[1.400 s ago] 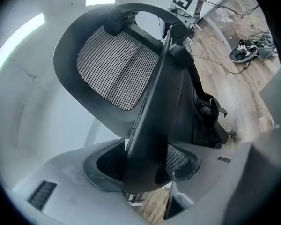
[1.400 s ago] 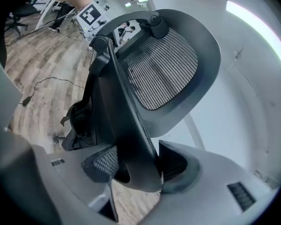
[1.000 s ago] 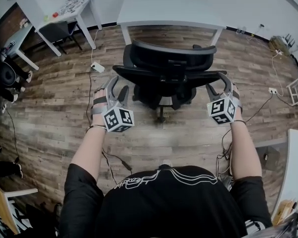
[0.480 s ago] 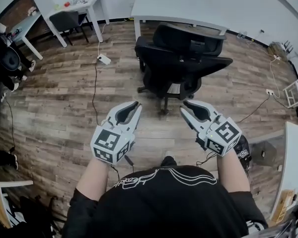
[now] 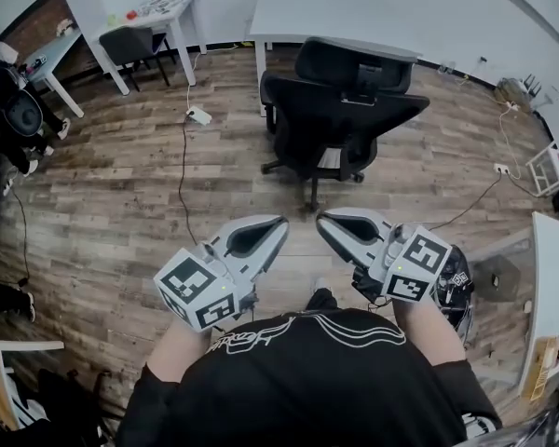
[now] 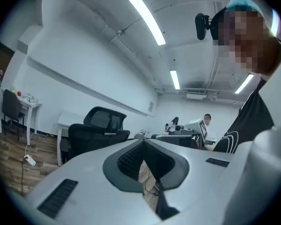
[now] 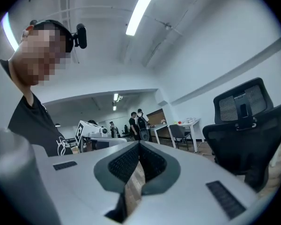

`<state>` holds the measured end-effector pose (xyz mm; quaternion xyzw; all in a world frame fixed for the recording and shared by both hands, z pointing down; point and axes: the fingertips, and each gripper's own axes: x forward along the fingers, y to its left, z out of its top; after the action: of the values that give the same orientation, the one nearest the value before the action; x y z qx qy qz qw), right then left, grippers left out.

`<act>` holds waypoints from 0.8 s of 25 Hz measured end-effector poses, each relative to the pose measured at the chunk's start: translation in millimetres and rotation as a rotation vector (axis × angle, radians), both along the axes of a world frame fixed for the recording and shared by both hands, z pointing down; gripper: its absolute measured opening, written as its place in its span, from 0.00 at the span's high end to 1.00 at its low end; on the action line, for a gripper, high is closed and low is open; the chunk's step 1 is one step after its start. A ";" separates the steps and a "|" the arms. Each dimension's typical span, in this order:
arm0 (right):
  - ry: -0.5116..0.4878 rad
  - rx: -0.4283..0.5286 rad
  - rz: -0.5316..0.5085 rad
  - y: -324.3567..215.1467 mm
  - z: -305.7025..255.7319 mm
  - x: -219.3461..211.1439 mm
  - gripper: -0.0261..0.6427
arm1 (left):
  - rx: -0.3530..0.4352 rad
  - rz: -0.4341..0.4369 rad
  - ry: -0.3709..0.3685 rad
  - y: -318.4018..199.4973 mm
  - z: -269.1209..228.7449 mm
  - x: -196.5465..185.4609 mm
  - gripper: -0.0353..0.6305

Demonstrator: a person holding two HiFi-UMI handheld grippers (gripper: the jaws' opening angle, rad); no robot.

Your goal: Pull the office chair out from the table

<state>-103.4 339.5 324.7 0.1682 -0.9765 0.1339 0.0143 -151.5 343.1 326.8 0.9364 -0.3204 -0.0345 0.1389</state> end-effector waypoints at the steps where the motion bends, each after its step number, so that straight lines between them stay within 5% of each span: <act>1: 0.006 0.004 -0.002 4.5 0.2 -2.8 0.91 | 0.000 0.005 -0.009 5.1 1.8 -0.7 0.94; 8: 0.041 0.020 -0.004 31.8 6.0 -12.6 0.91 | -0.027 -0.004 0.076 26.4 -1.2 -10.1 0.94; 14: 0.051 0.001 0.002 37.1 12.2 -11.6 0.91 | -0.033 -0.054 0.040 29.6 7.9 -14.7 0.94; 20: 0.077 -0.005 -0.006 50.1 19.0 -7.4 0.91 | -0.037 -0.010 0.051 44.0 7.9 -2.2 0.94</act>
<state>-110.8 389.5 343.7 0.1701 -0.9755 0.1294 0.0529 -153.7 387.0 334.7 0.9309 -0.3221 -0.0531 0.1639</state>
